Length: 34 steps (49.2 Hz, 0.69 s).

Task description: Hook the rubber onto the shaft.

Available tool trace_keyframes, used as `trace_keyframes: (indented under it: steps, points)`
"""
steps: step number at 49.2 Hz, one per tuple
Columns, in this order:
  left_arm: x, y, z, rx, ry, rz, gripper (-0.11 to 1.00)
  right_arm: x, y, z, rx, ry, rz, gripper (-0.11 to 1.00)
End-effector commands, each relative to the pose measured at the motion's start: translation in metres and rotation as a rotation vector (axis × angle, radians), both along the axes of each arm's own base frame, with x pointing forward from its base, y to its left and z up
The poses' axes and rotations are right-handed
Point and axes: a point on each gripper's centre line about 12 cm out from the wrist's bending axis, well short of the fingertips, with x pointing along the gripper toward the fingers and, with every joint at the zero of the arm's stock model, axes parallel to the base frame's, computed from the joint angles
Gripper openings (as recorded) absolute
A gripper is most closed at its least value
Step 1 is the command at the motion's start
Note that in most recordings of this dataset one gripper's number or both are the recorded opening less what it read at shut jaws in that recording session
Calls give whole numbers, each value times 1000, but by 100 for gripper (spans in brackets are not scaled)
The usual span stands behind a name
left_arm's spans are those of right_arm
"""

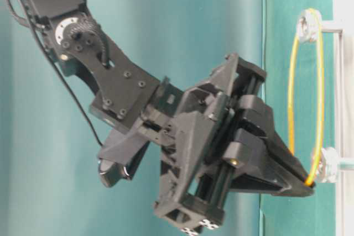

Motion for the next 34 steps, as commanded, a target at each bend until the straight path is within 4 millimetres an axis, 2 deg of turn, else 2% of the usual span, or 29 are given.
trace_keyframes:
  steps: [1,34]
  points:
    - [3,1,13,4,-34,1,0,7,-2,21,2,-64,-1,7]
    - [3,1,13,4,-34,1,0,11,-7,9,48,-72,-62,7]
